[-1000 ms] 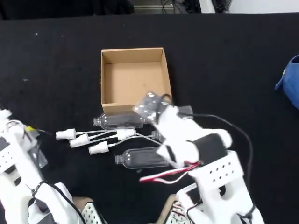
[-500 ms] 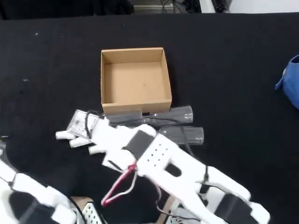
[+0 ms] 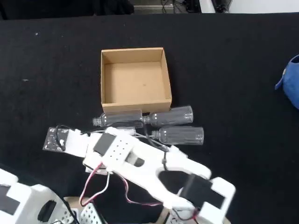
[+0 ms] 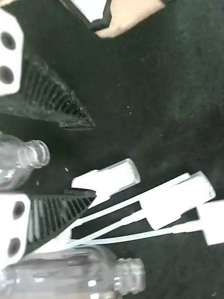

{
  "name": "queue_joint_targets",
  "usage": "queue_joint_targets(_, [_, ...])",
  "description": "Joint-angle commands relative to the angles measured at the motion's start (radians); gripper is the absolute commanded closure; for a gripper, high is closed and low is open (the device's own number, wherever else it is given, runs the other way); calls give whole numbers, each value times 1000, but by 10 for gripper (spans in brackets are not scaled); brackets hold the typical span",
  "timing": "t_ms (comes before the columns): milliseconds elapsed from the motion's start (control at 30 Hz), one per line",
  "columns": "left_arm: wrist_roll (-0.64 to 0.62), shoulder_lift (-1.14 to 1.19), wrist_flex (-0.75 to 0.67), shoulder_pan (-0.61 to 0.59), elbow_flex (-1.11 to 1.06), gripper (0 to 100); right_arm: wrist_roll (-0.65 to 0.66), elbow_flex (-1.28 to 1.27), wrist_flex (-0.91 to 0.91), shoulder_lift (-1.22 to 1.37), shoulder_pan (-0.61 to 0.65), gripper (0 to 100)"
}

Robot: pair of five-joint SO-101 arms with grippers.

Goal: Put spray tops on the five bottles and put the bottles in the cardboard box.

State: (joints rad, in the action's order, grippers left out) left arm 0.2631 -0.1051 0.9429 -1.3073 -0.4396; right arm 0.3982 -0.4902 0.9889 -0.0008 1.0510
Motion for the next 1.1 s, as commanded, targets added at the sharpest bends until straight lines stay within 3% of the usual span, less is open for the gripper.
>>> queue_joint_targets(0, [35, 5, 3, -8, 67, 970, 60, 76, -21, 48, 12, 805])
queue_joint_targets(533, [38, 8, -2, -10, 67, 970, 215, 200, -18, 213, -26, 805])
queue_joint_targets(867, [35, -6, 6, -10, 68, 970, 212, 133, -54, 248, -23, 809])
queue_joint_targets(1033, [37, -115, 57, -24, 53, 970, 206, 174, -63, 300, -23, 989])
queue_joint_targets(1067, [37, -143, 68, -27, 48, 970, 184, 193, -49, 292, -28, 988])
